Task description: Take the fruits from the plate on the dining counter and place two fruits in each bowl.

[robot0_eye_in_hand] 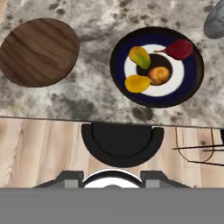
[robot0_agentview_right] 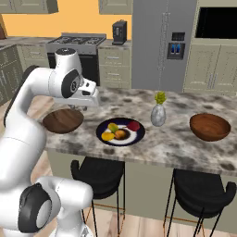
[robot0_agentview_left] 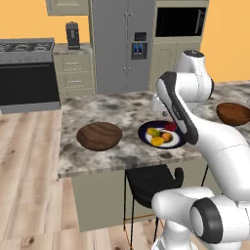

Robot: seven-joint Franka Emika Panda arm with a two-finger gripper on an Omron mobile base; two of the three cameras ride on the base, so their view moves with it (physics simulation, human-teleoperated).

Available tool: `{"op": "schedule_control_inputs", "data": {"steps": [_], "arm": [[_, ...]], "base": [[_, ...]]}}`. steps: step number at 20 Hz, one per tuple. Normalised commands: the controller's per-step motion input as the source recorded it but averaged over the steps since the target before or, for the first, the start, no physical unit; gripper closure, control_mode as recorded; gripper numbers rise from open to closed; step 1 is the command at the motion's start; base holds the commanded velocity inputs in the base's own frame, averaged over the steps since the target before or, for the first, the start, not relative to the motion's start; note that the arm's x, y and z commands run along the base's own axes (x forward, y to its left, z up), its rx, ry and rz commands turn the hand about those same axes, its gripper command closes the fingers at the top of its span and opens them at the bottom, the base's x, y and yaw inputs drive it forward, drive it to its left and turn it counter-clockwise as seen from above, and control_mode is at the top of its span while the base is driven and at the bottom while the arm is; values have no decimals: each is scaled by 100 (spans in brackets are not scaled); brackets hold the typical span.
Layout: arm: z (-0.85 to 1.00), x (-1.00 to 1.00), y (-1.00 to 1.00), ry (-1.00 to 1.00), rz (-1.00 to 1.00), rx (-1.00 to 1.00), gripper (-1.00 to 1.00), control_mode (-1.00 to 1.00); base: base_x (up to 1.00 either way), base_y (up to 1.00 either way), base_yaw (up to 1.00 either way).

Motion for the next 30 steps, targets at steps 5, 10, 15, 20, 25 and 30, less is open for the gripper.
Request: {"op": "schedule_control_inputs", "data": {"steps": [5, 10, 15, 20, 25, 30], "arm": [[-17, 4, -63, 7, -19, 0, -100, -100], [-42, 43, -44, 8, -35, 3, -100, -100], [-70, 65, 14, 5, -21, 7, -100, -100], [-82, 80, 11, 10, -10, 3, -100, -100], [-67, 70, 2, 8, -8, 1, -100, -100], [-62, 63, 0, 9, 0, 0, -100, -100]], "base": [[0, 0, 0], [0, 0, 0], [0, 0, 0], [0, 0, 0], [0, 0, 0], [0, 0, 0]]}}
